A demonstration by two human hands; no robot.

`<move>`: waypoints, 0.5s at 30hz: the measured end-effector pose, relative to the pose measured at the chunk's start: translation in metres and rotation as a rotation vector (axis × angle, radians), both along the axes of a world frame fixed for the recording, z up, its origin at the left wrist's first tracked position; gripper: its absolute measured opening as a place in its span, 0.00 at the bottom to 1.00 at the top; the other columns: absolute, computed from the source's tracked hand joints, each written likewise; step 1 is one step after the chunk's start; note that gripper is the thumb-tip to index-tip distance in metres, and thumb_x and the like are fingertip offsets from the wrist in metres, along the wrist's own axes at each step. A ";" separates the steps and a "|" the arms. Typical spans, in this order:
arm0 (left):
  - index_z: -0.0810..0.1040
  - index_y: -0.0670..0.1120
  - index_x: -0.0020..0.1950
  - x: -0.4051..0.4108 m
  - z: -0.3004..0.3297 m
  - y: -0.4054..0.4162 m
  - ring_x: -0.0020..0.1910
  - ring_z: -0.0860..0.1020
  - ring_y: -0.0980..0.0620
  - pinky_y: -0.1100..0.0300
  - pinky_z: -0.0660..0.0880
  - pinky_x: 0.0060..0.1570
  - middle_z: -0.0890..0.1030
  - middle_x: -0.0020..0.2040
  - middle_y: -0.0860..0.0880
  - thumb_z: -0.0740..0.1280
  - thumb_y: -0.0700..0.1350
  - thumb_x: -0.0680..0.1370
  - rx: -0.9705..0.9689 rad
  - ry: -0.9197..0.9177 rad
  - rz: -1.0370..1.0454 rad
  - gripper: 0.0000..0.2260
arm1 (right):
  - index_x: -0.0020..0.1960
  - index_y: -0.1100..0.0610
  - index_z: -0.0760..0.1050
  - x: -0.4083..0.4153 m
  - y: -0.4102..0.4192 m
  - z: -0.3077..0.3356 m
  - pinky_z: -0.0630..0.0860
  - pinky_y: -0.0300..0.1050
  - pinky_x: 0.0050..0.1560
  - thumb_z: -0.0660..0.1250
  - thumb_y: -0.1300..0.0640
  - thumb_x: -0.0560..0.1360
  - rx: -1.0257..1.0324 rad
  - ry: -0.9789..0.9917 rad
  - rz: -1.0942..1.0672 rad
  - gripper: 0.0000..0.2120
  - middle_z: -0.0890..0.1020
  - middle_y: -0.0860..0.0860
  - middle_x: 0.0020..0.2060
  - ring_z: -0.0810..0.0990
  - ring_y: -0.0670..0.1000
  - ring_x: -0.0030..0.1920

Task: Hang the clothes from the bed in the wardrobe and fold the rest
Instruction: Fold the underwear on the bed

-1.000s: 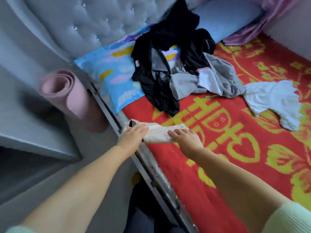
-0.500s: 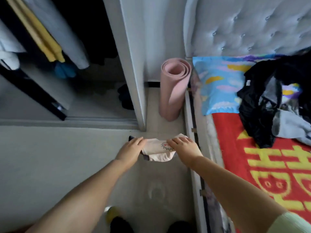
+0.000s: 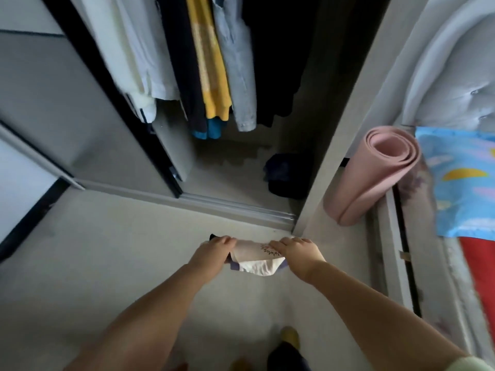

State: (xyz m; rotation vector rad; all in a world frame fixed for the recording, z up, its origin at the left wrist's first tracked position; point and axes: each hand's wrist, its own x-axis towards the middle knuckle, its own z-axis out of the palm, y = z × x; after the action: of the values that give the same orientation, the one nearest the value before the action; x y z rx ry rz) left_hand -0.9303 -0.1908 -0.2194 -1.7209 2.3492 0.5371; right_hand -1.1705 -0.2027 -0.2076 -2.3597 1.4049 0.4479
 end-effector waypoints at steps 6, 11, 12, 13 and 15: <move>0.67 0.47 0.67 0.032 -0.023 -0.082 0.63 0.72 0.45 0.52 0.72 0.57 0.71 0.65 0.47 0.67 0.52 0.74 0.192 -0.040 0.034 0.24 | 0.75 0.48 0.59 0.033 -0.080 -0.018 0.71 0.50 0.62 0.70 0.51 0.74 0.099 0.040 0.026 0.34 0.71 0.50 0.67 0.72 0.56 0.65; 0.68 0.48 0.65 0.047 -0.061 -0.171 0.60 0.73 0.45 0.49 0.73 0.56 0.73 0.63 0.48 0.67 0.48 0.76 0.227 -0.028 0.027 0.19 | 0.75 0.46 0.59 0.045 -0.171 -0.061 0.71 0.49 0.63 0.66 0.53 0.76 0.123 0.036 0.014 0.30 0.70 0.50 0.68 0.71 0.55 0.67; 0.68 0.47 0.66 0.050 -0.068 -0.190 0.60 0.73 0.45 0.49 0.73 0.56 0.73 0.64 0.47 0.65 0.44 0.77 0.216 -0.031 0.009 0.17 | 0.75 0.45 0.59 0.047 -0.190 -0.072 0.71 0.49 0.64 0.66 0.52 0.77 0.122 0.034 0.014 0.29 0.70 0.49 0.68 0.70 0.55 0.67; 0.69 0.46 0.66 0.052 -0.073 -0.207 0.60 0.73 0.45 0.50 0.73 0.56 0.73 0.64 0.47 0.63 0.41 0.78 0.221 -0.020 0.011 0.16 | 0.75 0.45 0.60 0.050 -0.206 -0.082 0.71 0.49 0.64 0.65 0.52 0.77 0.137 0.025 0.005 0.28 0.71 0.49 0.68 0.70 0.55 0.67; 0.69 0.45 0.65 0.056 -0.091 -0.243 0.59 0.72 0.44 0.51 0.72 0.56 0.74 0.62 0.46 0.62 0.39 0.77 0.233 0.009 0.026 0.15 | 0.74 0.45 0.61 0.056 -0.244 -0.105 0.70 0.48 0.64 0.66 0.49 0.77 0.165 0.011 -0.007 0.28 0.71 0.49 0.68 0.71 0.54 0.67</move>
State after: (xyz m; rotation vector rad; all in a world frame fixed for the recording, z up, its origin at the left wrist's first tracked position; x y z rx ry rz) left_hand -0.8738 -0.4343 -0.3108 -1.6472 2.1723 0.7896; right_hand -1.1143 -0.4466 -0.3130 -2.2230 1.3267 0.5533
